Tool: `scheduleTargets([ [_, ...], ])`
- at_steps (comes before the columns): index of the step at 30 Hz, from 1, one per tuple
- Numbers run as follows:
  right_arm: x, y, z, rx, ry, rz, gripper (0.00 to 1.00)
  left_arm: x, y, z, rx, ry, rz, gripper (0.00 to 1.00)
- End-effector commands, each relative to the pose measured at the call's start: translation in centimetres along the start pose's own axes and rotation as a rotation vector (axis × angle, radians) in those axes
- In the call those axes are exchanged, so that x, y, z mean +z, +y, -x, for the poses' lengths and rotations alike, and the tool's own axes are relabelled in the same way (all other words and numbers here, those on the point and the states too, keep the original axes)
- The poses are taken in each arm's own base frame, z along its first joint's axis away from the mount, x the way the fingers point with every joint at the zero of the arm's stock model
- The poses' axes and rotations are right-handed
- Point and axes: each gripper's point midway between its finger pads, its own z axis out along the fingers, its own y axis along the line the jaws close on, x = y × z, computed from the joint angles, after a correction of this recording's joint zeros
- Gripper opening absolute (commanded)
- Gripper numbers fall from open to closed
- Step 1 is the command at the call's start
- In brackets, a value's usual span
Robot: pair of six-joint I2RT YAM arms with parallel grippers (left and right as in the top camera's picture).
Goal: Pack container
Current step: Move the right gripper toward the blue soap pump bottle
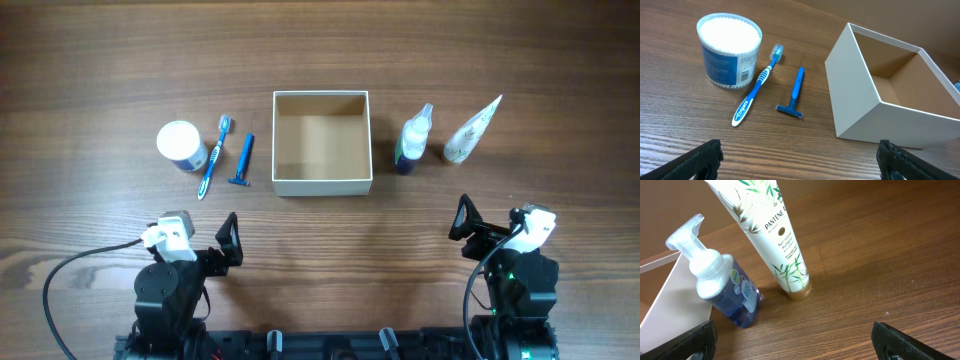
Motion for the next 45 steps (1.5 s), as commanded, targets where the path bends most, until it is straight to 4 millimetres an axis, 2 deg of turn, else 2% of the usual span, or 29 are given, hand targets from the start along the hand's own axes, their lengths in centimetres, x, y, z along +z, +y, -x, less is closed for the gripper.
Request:
scheduleTargets([
  [1, -0.1, 0.3, 0.1, -0.01, -0.008, 0.018, 1.0, 0.0, 0.0, 0.0, 0.0, -0.001, -0.002, 1.0],
  [10, -0.1, 0.2, 0.2, -0.009, -0.011, 0.011, 1.0, 0.0, 0.0, 0.0, -0.001, -0.001, -0.002, 1.0],
  [14, -0.1, 1.2, -0.1, -0.008, 0.006, 0.07, 1.0, 0.0, 0.0, 0.0, -0.001, -0.001, -0.002, 1.0],
  [16, -0.3, 2.5, 0.0, -0.013, 0.015, 0.139, 1.0, 0.0, 0.0, 0.0, -0.001, -0.001, -0.002, 1.0],
  [17, -0.9, 3.8, 0.7, -0.017, 0.008, 0.205, 1.0, 0.0, 0.0, 0.0, -0.001, -0.001, -0.003, 1.0],
  [19, -1.6, 4.7, 2.0, -0.02, -0.015, 0.246, 1.0, 0.0, 0.0, 0.0, -0.001, -0.001, -0.002, 1.0],
  [21, -2.9, 5.8, 4.5, -0.054, -0.062, 0.279, 1.0, 0.0, 0.0, 0.0, -0.001, -0.001, -0.002, 1.0],
  [27, -7.3, 8.9, 14.5, -0.161, -0.194, 0.304, 1.0, 0.0, 0.0, 0.0, -0.001, -0.001, -0.003, 1.0],
  [29, -8.6, 10.3, 18.6, -0.161, -0.19, 0.306, 1.0, 0.0, 0.0, 0.0, -0.001, -0.001, -0.002, 1.0],
  [31, -8.9, 11.6, 20.8, -0.162, -0.142, 0.324, 1.0, 0.0, 0.0, 0.0, -0.001, -0.001, -0.002, 1.0],
  [35, -8.2, 14.7, 23.3, -0.15, 0.037, 0.414, 1.0, 0.0, 0.0, 0.0, -0.001, -0.001, -0.003, 1.0],
  [36, -8.1, 16.1, 24.1, -0.145, 0.064, 0.473, 1.0, 0.0, 0.0, 0.0, -0.001, -0.001, -0.002, 1.0],
  [40, -7.6, 20.2, 26.2, -0.164, 0.064, 0.691, 1.0, 0.0, 0.0, 0.0, -0.001, -0.001, -0.002, 1.0],
  [42, -6.2, 20.7, 26.4, -0.122, 0.091, 0.717, 1.0, 0.0, 0.0, 0.0, -0.001, -0.001, -0.002, 1.0],
  [45, -3.2, 20.8, 24.7, -0.094, 0.182, 0.685, 1.0, 0.0, 0.0, 0.0, 0.0, -0.001, -0.002, 1.0],
])
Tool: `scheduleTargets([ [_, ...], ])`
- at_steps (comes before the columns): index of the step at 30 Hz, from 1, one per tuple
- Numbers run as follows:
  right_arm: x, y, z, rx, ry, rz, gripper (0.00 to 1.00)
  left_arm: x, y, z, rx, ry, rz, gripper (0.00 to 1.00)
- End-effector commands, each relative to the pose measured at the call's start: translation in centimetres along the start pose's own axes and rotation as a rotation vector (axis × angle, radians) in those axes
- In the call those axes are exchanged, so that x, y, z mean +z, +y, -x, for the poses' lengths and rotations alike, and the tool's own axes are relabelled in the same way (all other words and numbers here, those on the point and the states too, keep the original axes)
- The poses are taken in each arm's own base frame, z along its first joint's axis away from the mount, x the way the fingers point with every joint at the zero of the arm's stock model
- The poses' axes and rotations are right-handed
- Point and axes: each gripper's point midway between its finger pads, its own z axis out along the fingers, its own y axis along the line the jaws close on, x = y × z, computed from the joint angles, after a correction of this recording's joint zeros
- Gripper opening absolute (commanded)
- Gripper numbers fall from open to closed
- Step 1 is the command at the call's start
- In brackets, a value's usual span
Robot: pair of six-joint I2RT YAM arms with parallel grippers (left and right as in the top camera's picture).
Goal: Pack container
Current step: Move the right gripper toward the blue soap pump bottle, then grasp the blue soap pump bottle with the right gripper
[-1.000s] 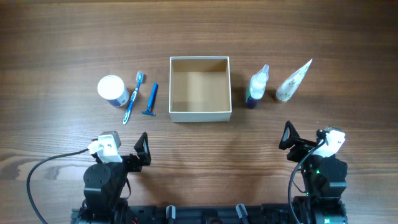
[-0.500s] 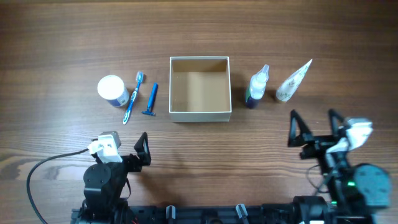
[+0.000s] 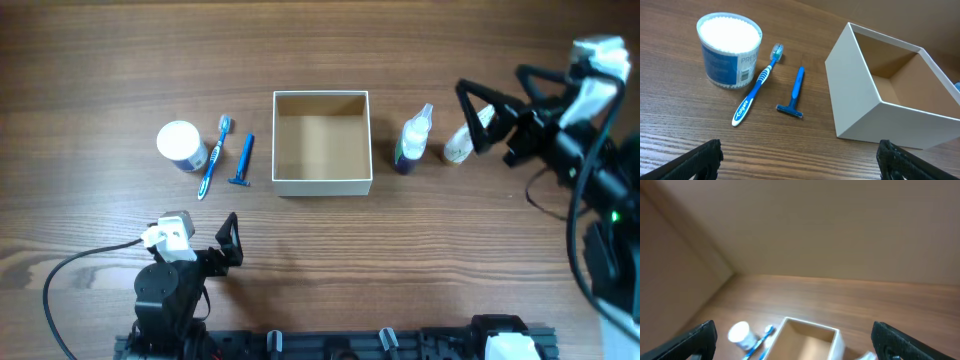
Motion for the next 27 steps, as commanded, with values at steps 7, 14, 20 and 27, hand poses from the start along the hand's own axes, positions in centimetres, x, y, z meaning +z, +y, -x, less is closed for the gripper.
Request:
scheduleTargets([
  [7, 9.9, -3.4, -9.9, 0.1, 0.387, -0.188, 0.93, 0.0, 0.0, 0.0, -0.001, -0.003, -0.003, 1.0],
  [14, 12.3, -9.9, -17.5, 0.175, 0.615, -0.532, 0.92, 0.0, 0.0, 0.0, -0.001, -0.003, -0.003, 1.0],
  [20, 13.3, -12.9, -21.0, 0.198, 0.706, -0.661, 0.89, 0.0, 0.0, 0.0, -0.001, -0.003, -0.003, 1.0],
  [27, 13.2, -13.8, -24.3, 0.208, 0.825, -0.696, 0.81, 0.0, 0.0, 0.0, -0.001, -0.003, -0.003, 1.0],
])
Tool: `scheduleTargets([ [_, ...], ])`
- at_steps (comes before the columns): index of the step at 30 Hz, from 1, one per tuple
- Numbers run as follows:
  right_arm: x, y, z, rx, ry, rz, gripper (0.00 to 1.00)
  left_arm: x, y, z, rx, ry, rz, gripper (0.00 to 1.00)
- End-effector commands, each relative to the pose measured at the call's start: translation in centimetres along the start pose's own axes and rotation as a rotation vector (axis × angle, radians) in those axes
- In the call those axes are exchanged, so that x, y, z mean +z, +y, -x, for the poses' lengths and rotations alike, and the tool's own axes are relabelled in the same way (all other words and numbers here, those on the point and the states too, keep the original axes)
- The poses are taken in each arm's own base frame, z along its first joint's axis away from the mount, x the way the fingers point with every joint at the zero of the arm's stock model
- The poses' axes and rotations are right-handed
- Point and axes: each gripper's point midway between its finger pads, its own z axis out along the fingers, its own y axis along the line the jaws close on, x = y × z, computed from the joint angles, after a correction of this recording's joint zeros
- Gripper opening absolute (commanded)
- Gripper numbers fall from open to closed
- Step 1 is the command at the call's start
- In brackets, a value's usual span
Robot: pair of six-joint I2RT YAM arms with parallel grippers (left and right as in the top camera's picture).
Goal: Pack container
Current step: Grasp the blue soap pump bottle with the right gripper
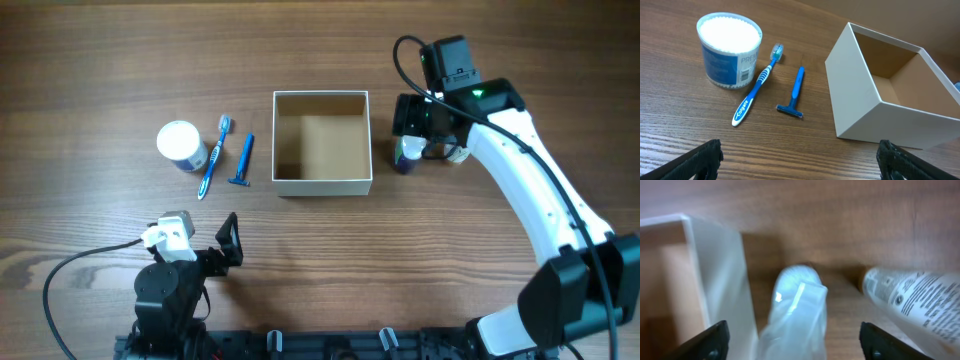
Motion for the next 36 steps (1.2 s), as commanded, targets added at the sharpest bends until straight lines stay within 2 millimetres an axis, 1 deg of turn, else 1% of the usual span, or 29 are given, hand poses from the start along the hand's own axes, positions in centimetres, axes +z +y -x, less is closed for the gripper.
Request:
scheduleTargets([
  [1, 1.1, -0.8, -0.6, 0.014, 0.041, -0.052, 0.8, 0.0, 0.0, 0.0, -0.001, -0.003, -0.003, 1.0],
  [3, 1.5, -0.9, -1.0, 0.012, 0.054, -0.058, 0.8, 0.0, 0.0, 0.0, -0.001, -0.003, -0.003, 1.0],
  [6, 1.8, -0.5, -0.9, 0.011, 0.053, -0.037, 0.75, 0.0, 0.0, 0.0, -0.001, -0.003, -0.003, 1.0],
  [8, 1.8, -0.1, -0.7, 0.008, 0.046, -0.018, 0.65, 0.0, 0.0, 0.0, -0.001, -0.003, -0.003, 1.0],
  [9, 1.8, 0.0, -0.6, 0.009, 0.045, -0.009, 0.62, 0.0, 0.0, 0.0, -0.001, -0.003, -0.003, 1.0],
  [11, 1.9, 0.3, -0.8, 0.009, 0.056, 0.006, 0.63, 0.0, 0.0, 0.0, -0.001, -0.003, -0.003, 1.0],
  [18, 2.8, 0.1, -1.5, 0.007, 0.093, -0.01, 0.65, 0.0, 0.0, 0.0, 0.0, -0.003, -0.003, 1.0],
  [22, 3.1, 0.1, -1.6, 0.006, 0.102, -0.014, 0.65, 0.0, 0.0, 0.0, -0.001, -0.003, -0.003, 1.0],
  [24, 3.3, 0.0, -1.7, 0.006, 0.107, -0.016, 0.63, 0.0, 0.0, 0.0, -0.001, -0.003, -0.003, 1.0],
  [25, 3.4, 0.0, -1.7, 0.006, 0.109, -0.017, 0.6, 0.0, 0.0, 0.0, -0.001, -0.003, -0.003, 1.0],
  [27, 3.4, 0.1, -1.7, 0.005, 0.107, -0.016, 0.49, 0.0, 0.0, 0.0, -0.001, -0.003, -0.003, 1.0],
  [28, 3.4, 0.1, -1.7, 0.006, 0.107, -0.016, 0.44, 0.0, 0.0, 0.0, 0.0, -0.003, -0.003, 1.0],
  [29, 3.4, 0.1, -1.7, 0.005, 0.107, -0.016, 0.43, 0.0, 0.0, 0.0, -0.001, -0.003, -0.003, 1.0],
  [30, 3.4, 0.1, -1.7, 0.005, 0.107, -0.016, 0.45, 0.0, 0.0, 0.0, -0.001, -0.003, -0.003, 1.0],
  [31, 3.4, 0.0, -1.7, 0.005, 0.11, -0.018, 0.54, 0.0, 0.0, 0.0, -0.001, -0.003, -0.003, 1.0],
  [32, 3.4, 0.0, -1.8, 0.001, 0.113, -0.019, 0.57, 0.0, 0.0, 0.0, -0.001, -0.003, -0.003, 1.0],
  [36, 3.4, -0.1, -2.0, -0.018, 0.119, -0.02, 0.58, 0.0, 0.0, 0.0, -0.001, -0.003, -0.003, 1.0],
])
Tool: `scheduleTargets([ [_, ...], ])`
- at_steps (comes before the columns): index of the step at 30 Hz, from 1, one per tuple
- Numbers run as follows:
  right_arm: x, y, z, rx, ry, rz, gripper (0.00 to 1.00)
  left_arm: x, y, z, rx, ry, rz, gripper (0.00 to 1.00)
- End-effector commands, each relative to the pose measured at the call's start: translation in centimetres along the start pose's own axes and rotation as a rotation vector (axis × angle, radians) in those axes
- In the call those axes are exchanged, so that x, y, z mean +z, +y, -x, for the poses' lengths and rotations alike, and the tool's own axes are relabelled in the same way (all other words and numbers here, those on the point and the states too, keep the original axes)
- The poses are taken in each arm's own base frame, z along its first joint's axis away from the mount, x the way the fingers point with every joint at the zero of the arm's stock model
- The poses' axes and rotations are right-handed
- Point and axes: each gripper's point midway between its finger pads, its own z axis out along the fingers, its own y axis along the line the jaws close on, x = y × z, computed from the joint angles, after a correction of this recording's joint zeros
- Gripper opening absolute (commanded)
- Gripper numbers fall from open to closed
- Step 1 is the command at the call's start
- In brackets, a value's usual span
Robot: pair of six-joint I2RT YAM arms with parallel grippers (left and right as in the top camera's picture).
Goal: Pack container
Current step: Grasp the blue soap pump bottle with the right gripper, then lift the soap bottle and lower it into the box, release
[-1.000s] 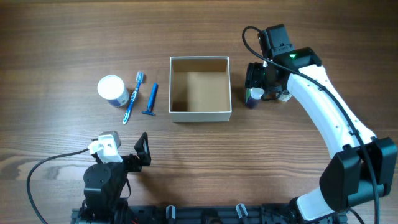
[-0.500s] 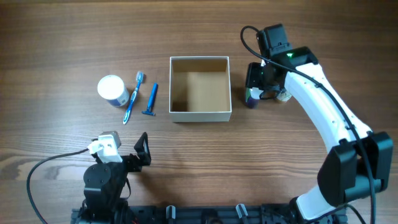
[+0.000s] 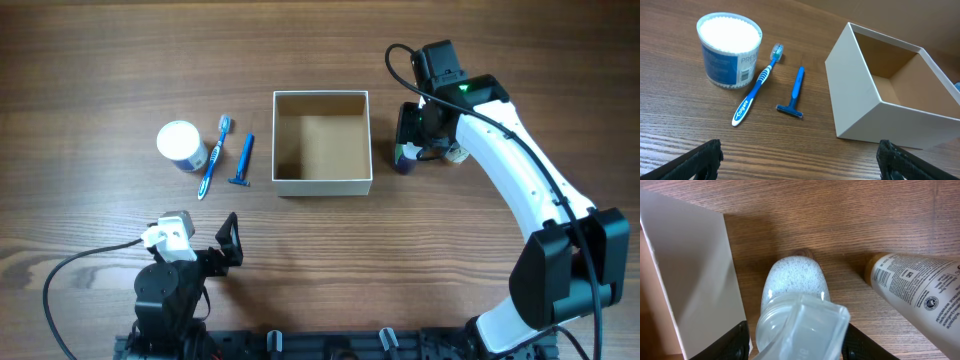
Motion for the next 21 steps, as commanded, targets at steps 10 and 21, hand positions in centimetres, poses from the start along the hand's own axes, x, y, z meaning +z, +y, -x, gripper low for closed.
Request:
scheduleTargets([
  [10, -0.2, 0.4, 0.6, -0.049, -0.021, 0.018, 0.2, 0.0, 0.0, 0.0, -0.001, -0.003, -0.003, 1.0],
  [21, -20.3, 6.9, 3.8, -0.253, -0.456, 0.247, 0.15, 0.0, 0.0, 0.0, -0.001, -0.003, -0.003, 1.0],
])
